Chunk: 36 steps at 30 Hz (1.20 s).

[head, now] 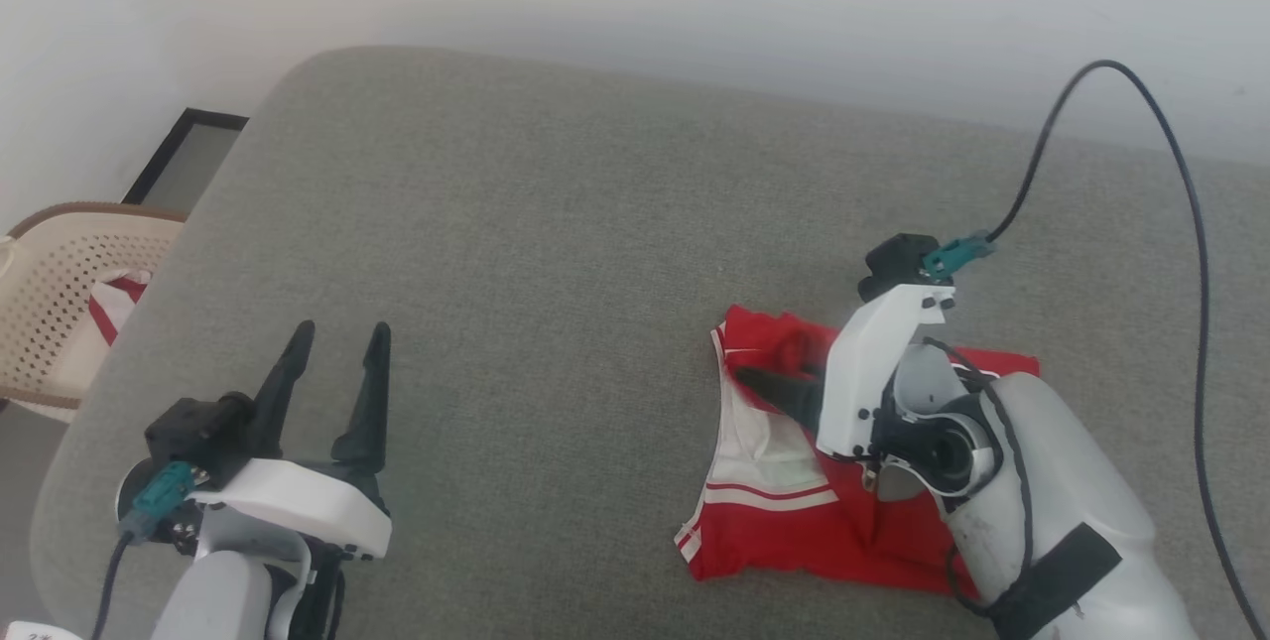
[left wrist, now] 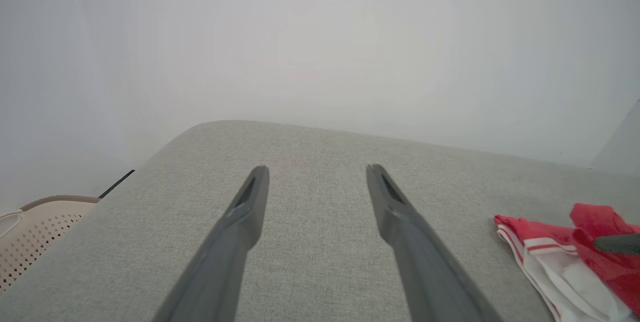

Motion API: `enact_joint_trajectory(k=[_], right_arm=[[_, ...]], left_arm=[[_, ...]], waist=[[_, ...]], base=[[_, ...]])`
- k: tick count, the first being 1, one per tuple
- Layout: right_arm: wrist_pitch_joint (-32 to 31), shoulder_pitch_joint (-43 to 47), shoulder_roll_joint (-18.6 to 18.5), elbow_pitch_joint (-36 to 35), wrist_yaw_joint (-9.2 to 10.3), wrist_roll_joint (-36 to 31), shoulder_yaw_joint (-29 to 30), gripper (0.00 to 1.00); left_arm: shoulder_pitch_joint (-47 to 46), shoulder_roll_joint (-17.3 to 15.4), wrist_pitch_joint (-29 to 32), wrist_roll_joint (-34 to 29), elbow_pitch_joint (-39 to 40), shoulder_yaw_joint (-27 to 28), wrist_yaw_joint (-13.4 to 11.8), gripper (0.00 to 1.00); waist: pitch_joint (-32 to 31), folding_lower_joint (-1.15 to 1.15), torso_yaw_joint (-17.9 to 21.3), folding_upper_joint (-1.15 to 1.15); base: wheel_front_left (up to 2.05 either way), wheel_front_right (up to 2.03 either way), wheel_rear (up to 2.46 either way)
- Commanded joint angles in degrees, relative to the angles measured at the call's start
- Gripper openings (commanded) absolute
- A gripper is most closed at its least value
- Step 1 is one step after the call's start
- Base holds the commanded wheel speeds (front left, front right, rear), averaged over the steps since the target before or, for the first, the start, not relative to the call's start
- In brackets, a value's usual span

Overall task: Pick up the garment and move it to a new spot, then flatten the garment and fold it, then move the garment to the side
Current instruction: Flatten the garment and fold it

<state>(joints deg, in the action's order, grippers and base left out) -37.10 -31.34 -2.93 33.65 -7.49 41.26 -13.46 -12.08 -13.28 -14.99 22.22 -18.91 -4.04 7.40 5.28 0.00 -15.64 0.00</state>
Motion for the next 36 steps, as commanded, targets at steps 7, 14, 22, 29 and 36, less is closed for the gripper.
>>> enact_joint_trajectory(k=[7,14,22,29,36], right_arm=[[1.73,-1.76,0.06,-0.03,0.01,2.32,-3.87,1.00],[3.27,0.74,-3.17,-7.47,0.01,3.79,-6.34,1.00],[11.25,5.46,-8.62,-15.82,0.01,2.06,-5.52,1.00],[20.83,9.25,-12.24,-18.39,0.01,-0.72,-1.46,1.00],[29.85,13.62,-14.04,-17.63,0.01,-3.79,3.40,1.00]], left_arm=[[0.70,-0.66,-0.24,0.84,0.09,1.83,0.08,1.00],[2.14,-0.81,-0.24,0.32,0.77,4.11,0.08,1.00],[4.22,-1.10,-0.24,-0.84,1.54,6.54,0.08,1.00],[6.47,-0.70,-0.24,-2.73,2.66,9.35,0.05,1.00],[8.98,-0.32,-0.24,-4.08,3.58,12.12,0.02,1.00]], waist=[[-0.91,0.00,2.09,0.00],[-1.95,0.00,5.61,0.00],[-2.98,0.00,10.44,0.00],[-3.90,0.00,14.57,0.00],[-5.08,0.00,17.78,0.00]], base=[[0.00,0.00,0.00],[0.00,0.00,0.00],[0.00,0.00,0.00],[0.00,0.00,0.00],[0.00,0.00,0.00]])
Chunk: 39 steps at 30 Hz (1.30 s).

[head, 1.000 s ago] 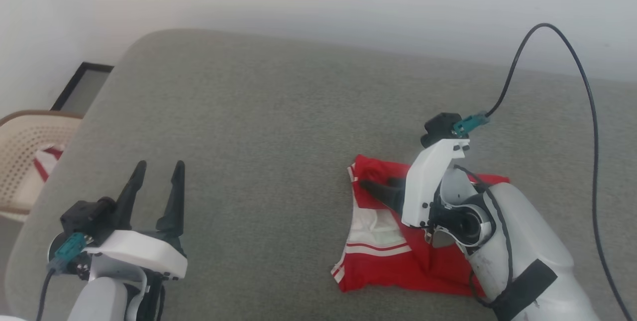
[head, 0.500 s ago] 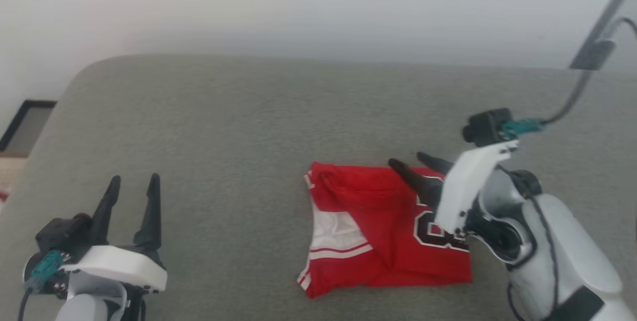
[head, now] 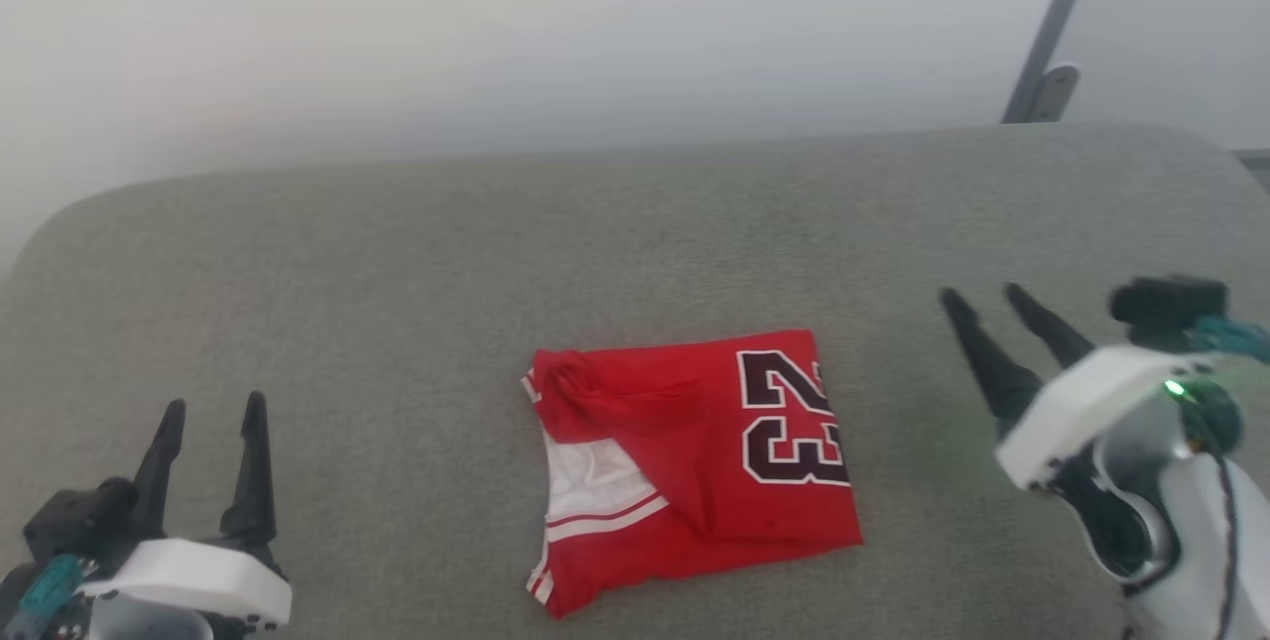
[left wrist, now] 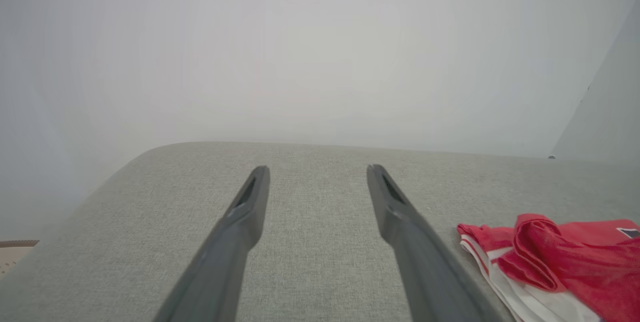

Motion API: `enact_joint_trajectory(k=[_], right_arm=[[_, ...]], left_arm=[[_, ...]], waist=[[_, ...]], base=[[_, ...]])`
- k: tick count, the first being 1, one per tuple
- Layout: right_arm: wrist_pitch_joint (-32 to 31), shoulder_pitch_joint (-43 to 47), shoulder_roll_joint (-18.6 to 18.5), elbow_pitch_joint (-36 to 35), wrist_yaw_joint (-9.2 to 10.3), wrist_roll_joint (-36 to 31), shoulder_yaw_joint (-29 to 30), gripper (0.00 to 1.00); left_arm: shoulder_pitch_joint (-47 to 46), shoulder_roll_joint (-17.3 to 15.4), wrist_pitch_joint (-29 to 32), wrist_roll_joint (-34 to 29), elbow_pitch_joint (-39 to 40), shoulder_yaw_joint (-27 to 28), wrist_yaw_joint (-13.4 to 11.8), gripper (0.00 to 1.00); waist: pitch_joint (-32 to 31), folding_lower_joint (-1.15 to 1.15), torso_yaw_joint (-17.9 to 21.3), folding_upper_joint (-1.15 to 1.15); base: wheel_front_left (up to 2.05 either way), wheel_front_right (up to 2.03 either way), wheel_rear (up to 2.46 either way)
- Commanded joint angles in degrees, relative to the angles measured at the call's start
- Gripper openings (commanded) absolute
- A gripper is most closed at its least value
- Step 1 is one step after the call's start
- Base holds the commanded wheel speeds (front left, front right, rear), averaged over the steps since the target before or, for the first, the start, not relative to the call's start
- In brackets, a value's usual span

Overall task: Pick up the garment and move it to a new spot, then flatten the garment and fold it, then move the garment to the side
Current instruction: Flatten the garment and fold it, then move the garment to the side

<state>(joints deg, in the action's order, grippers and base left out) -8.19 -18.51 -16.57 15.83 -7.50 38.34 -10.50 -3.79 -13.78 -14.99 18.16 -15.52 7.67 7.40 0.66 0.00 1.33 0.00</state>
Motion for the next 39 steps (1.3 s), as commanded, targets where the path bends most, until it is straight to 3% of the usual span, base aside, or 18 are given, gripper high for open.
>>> enact_joint_trajectory(k=[1,9,19,39], right_arm=[[2.06,1.44,-0.62,0.33,0.03,-1.34,1.09,1.00],[8.85,7.44,-0.74,1.98,0.03,-3.53,5.93,1.00],[12.81,11.64,-0.10,2.87,0.03,-7.08,8.56,1.00],[12.91,13.15,1.37,2.45,0.03,-9.91,9.83,1.00]], left_arm=[[0.98,0.24,-0.24,0.10,0.32,0.71,0.02,1.00],[3.89,-0.07,-0.24,0.53,1.22,3.18,0.06,1.00],[5.96,0.17,-0.24,0.47,1.89,4.07,0.07,1.00],[6.05,-0.09,-0.24,1.12,2.26,3.24,0.08,1.00]], waist=[[-0.59,0.00,1.07,0.00],[-1.67,0.00,2.30,0.00],[-2.42,0.00,1.93,0.00],[-2.54,0.00,0.83,0.00]], base=[[0.00,0.00,0.00],[0.00,0.00,0.00],[0.00,0.00,0.00],[0.00,0.00,0.00]])
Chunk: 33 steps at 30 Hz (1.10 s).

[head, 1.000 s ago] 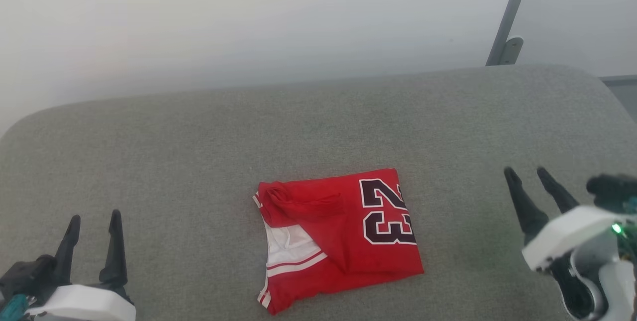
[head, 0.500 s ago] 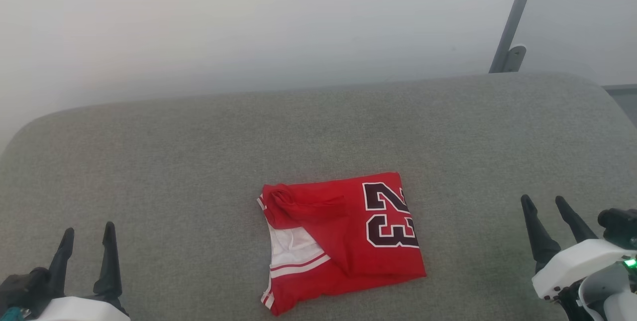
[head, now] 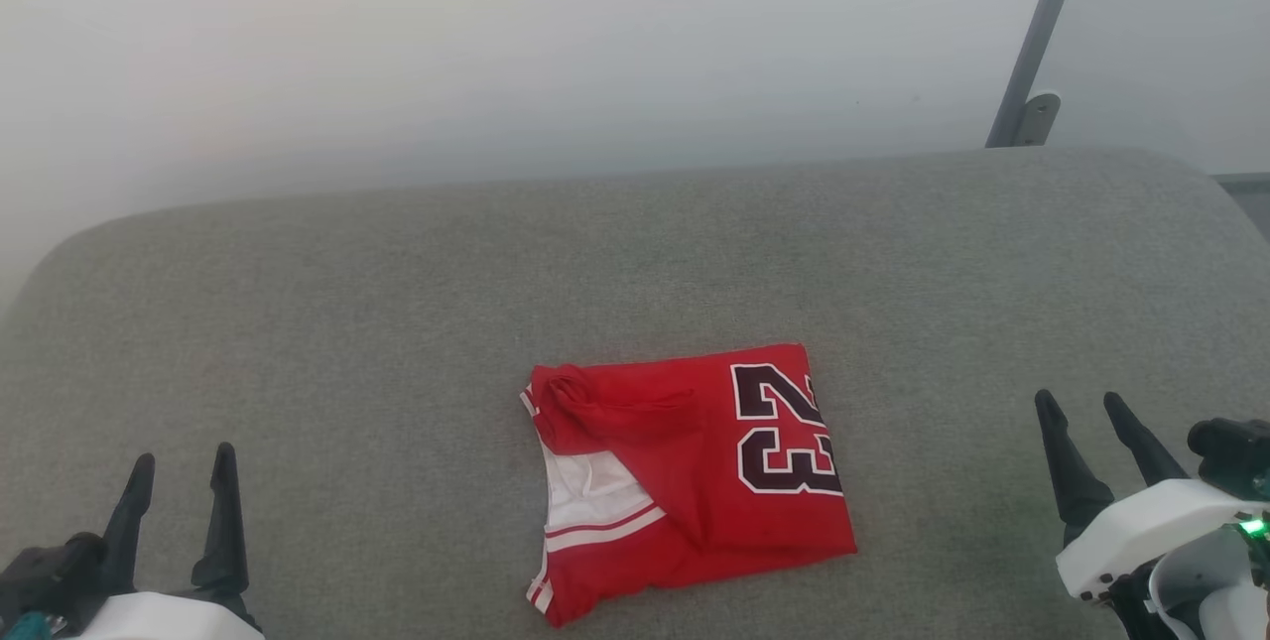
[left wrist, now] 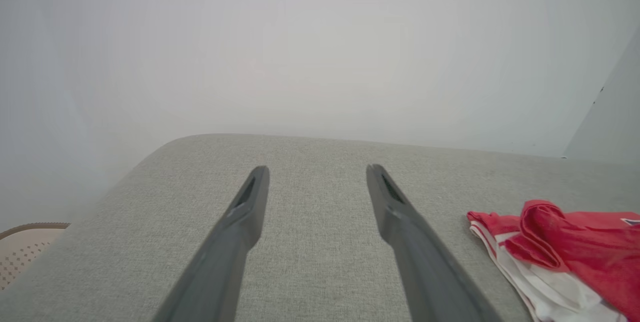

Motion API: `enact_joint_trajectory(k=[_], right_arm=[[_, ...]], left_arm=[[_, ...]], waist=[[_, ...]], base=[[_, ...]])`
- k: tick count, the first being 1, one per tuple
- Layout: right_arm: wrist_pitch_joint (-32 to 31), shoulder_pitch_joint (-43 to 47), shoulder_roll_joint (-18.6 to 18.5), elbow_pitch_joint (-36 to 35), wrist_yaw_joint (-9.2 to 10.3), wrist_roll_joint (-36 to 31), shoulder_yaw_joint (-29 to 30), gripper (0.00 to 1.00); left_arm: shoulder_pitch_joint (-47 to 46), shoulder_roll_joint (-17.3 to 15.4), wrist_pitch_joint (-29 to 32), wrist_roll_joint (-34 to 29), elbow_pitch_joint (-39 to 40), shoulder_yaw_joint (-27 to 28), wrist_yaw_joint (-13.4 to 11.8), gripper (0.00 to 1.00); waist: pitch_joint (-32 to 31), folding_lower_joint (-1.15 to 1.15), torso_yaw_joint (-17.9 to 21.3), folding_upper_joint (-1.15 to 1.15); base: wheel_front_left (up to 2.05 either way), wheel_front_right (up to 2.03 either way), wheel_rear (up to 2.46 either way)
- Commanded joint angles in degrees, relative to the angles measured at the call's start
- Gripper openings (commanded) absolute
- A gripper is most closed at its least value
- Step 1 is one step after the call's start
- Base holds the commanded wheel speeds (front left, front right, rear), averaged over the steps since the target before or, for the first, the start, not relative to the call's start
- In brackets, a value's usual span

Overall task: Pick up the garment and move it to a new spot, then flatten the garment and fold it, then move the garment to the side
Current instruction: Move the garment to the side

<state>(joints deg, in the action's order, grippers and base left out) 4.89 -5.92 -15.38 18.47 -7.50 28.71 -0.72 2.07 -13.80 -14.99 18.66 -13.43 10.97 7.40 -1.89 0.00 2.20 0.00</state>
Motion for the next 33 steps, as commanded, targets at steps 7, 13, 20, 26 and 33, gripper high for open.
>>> enact_joint_trajectory(k=[7,13,20,26,33], right_arm=[[-2.37,0.32,0.55,-0.76,0.02,-0.16,-1.63,1.00],[-6.34,-1.26,0.76,-0.90,0.03,1.64,-5.70,1.00],[-10.84,-3.39,-0.03,0.04,0.03,2.55,-8.77,1.00],[-15.61,-5.92,-0.80,3.34,0.03,1.82,-8.72,1.00],[-24.09,-7.50,-0.14,7.09,0.03,0.07,-6.74,1.00]], left_arm=[[-0.26,0.29,-0.24,0.56,0.23,-0.56,0.08,1.00],[-1.08,0.53,-0.24,0.34,-0.18,-2.12,0.08,1.00],[-2.93,0.87,-0.24,0.84,-0.65,-4.41,0.09,1.00],[-5.14,1.27,-0.24,0.98,-1.44,-6.62,0.09,1.00],[-7.54,1.64,-0.24,1.33,-2.49,-8.29,0.09,1.00]], waist=[[0.44,0.00,-2.22,0.00],[1.30,0.00,-5.77,0.00],[3.41,0.00,-9.80,0.00],[5.93,0.00,-13.27,0.00],[8.69,0.00,-16.03,0.00]], base=[[0.00,0.00,0.00],[0.00,0.00,0.00],[0.00,0.00,0.00],[0.00,0.00,0.00],[0.00,0.00,0.00]])
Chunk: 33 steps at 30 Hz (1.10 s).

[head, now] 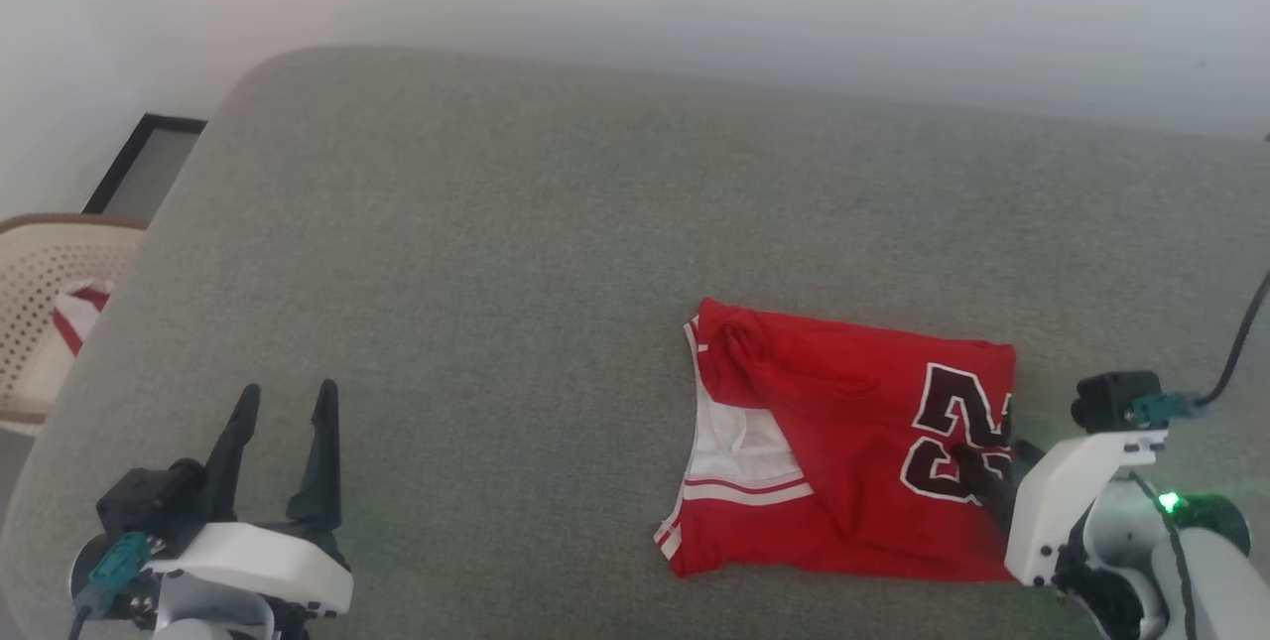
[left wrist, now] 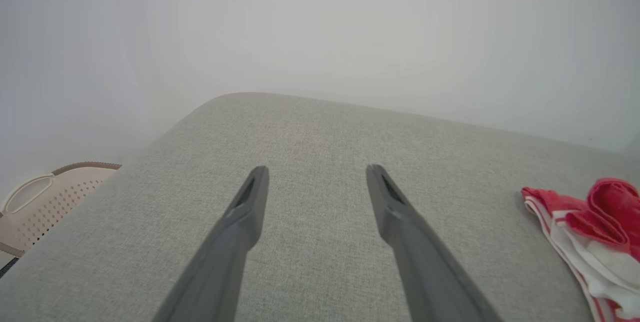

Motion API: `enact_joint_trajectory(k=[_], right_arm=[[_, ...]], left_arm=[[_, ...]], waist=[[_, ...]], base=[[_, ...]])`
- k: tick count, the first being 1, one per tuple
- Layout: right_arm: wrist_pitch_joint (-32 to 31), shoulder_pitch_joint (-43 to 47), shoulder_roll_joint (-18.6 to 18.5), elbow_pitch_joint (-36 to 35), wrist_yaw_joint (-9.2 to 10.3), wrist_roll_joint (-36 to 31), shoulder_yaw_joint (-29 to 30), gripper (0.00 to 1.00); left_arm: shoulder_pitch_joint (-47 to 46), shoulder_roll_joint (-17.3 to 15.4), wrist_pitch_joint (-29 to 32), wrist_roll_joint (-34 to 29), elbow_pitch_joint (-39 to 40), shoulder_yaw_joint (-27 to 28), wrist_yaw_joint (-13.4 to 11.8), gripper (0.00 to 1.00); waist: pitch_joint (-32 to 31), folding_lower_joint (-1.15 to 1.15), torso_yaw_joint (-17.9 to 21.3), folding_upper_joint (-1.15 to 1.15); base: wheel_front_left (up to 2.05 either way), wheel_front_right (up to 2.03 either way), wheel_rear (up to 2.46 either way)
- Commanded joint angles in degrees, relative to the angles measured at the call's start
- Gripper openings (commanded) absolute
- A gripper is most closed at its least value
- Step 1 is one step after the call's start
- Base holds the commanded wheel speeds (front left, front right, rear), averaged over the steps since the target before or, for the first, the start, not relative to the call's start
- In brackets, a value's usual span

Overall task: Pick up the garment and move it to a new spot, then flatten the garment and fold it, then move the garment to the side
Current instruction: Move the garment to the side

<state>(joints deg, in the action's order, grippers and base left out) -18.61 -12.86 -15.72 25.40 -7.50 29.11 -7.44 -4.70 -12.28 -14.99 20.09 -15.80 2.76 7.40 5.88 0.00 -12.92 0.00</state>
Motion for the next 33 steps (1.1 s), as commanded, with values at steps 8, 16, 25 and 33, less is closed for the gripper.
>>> enact_joint_trajectory(k=[8,16,25,33], right_arm=[[-14.21,-0.96,2.59,2.57,0.01,-1.31,1.63,1.00],[-22.34,-2.45,3.88,-2.14,0.01,-2.42,5.38,0.00],[-26.60,-5.22,3.66,-10.91,0.03,-5.20,10.37,0.00],[-28.25,-8.85,0.22,-14.50,0.03,-7.72,14.20,0.00]], left_arm=[[-2.38,0.50,-0.24,0.27,-1.19,-0.83,0.09,1.00],[-4.12,0.57,-0.24,0.34,-1.75,-2.07,0.09,1.00],[-6.74,0.08,-0.24,0.20,-1.22,-4.08,0.09,1.00],[-11.30,0.23,-0.24,0.01,-0.61,-6.91,0.09,1.00]], waist=[[2.36,0.00,-2.12,0.00],[2.97,0.00,-2.42,0.00],[5.38,0.00,-0.11,0.00],[8.64,0.00,3.25,0.00]], base=[[0.00,0.00,0.00],[0.00,0.00,0.00],[0.00,0.00,0.00],[0.00,0.00,0.00]])
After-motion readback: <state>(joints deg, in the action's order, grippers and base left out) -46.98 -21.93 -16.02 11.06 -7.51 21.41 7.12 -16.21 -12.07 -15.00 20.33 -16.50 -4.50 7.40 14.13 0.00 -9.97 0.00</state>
